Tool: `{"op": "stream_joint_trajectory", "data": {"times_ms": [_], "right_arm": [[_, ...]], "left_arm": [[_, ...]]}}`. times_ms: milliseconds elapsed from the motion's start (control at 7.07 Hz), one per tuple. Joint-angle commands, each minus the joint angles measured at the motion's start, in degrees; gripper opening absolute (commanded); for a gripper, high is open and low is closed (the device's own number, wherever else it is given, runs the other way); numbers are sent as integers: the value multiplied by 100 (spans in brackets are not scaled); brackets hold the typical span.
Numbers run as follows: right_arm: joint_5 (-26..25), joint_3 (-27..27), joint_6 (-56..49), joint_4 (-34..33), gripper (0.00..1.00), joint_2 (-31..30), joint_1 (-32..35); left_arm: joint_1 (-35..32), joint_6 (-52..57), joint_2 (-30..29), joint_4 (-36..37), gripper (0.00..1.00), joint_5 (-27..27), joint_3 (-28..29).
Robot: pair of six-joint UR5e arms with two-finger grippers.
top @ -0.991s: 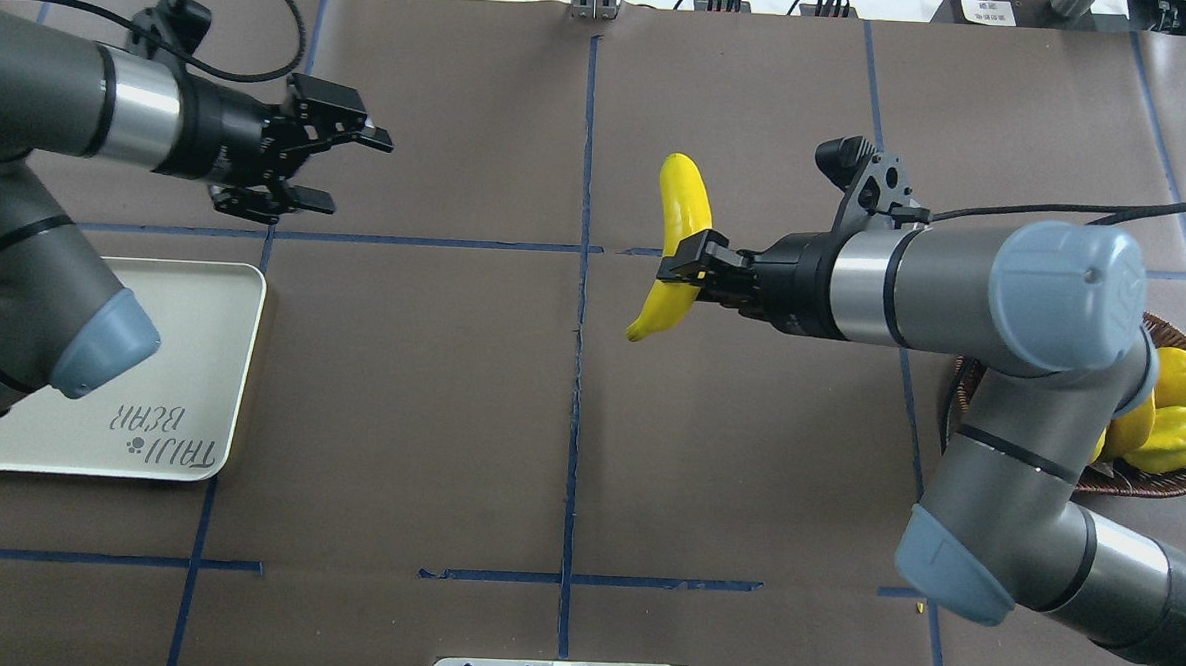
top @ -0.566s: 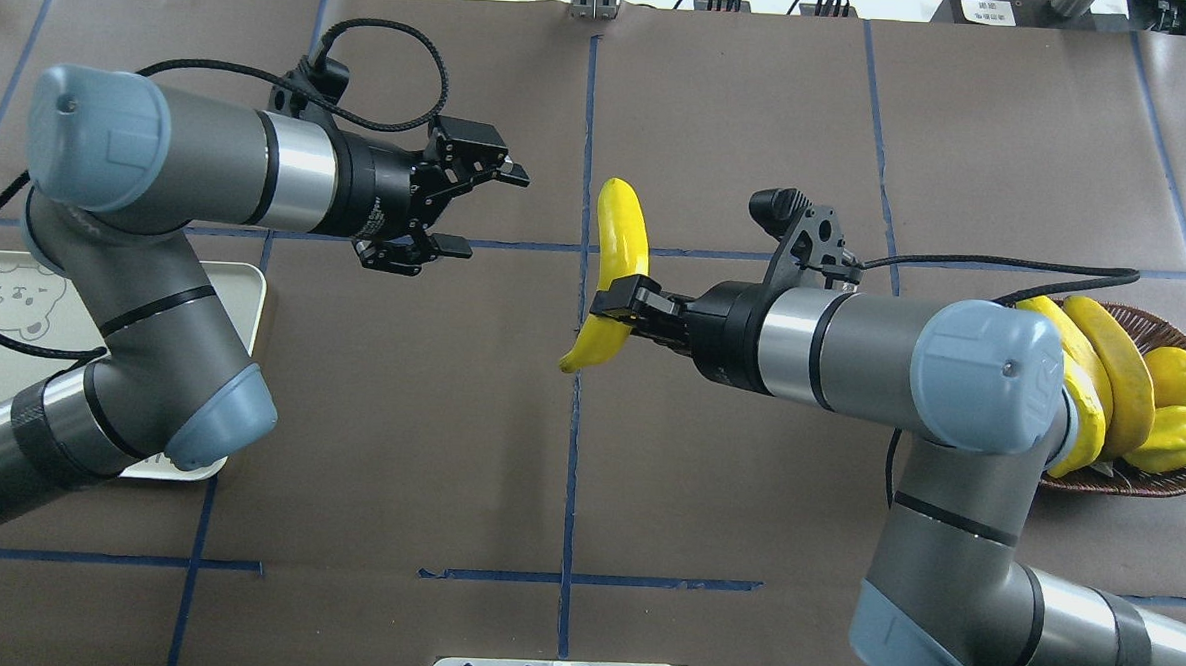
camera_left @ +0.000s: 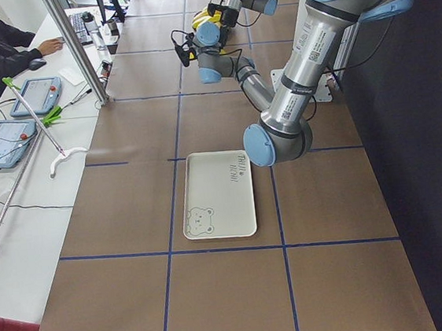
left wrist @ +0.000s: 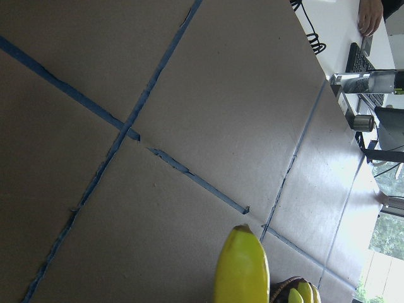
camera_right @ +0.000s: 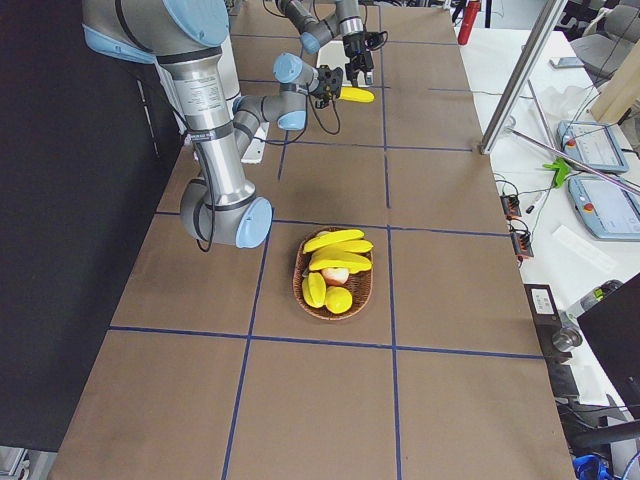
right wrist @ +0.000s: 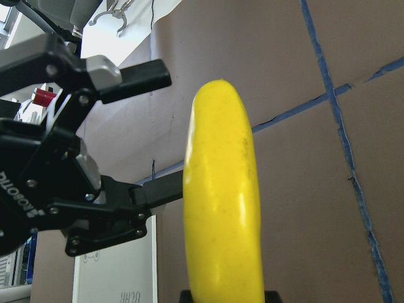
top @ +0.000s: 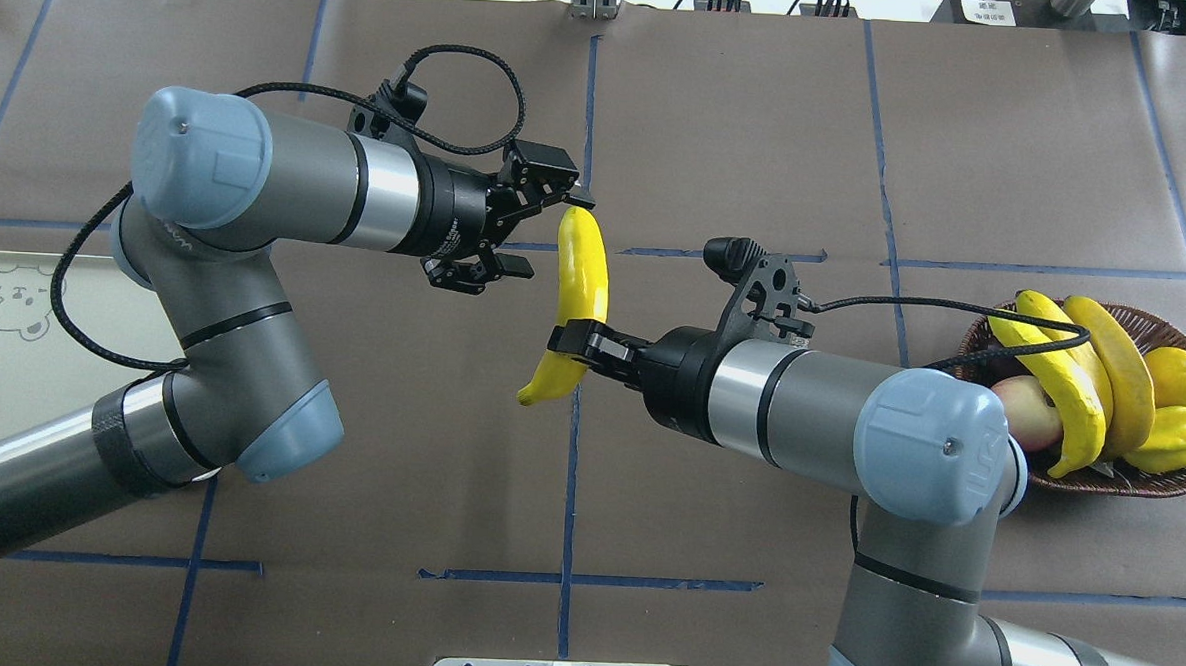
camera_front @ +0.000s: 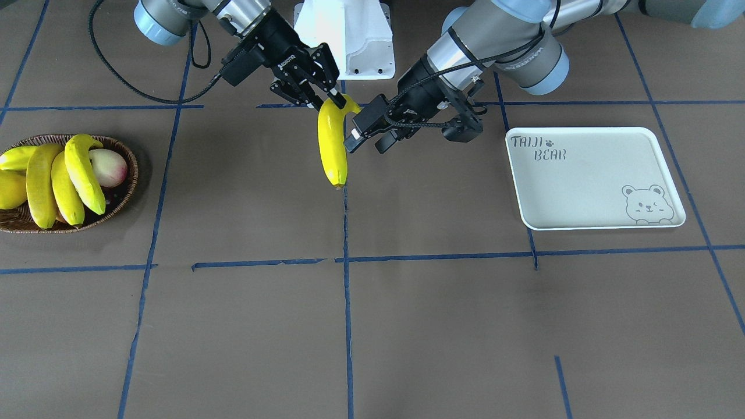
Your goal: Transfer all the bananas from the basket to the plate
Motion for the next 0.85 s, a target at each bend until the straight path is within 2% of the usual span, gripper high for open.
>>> {"op": "stream_joint_trajectory", "data": {"times_ms": [0, 142, 425, 566, 708], "right_arm": [[-84, 4, 1, -1, 3, 18, -72], [-84, 4, 1, -1, 3, 18, -72], [-84, 21, 10, -1, 3, 53, -63], [-84, 21, 10, -1, 3, 53, -63], [-93, 30, 1, -1, 3, 53, -54]], "left_arm": [[19, 40, -67, -34, 97, -11, 87], [89, 40, -102, -34, 87, -2, 87], [230, 49, -94, -43, 84, -2, 96], [221, 40, -94, -43, 78, -2, 96], [221, 57, -68, -43, 18, -11, 96]]}}
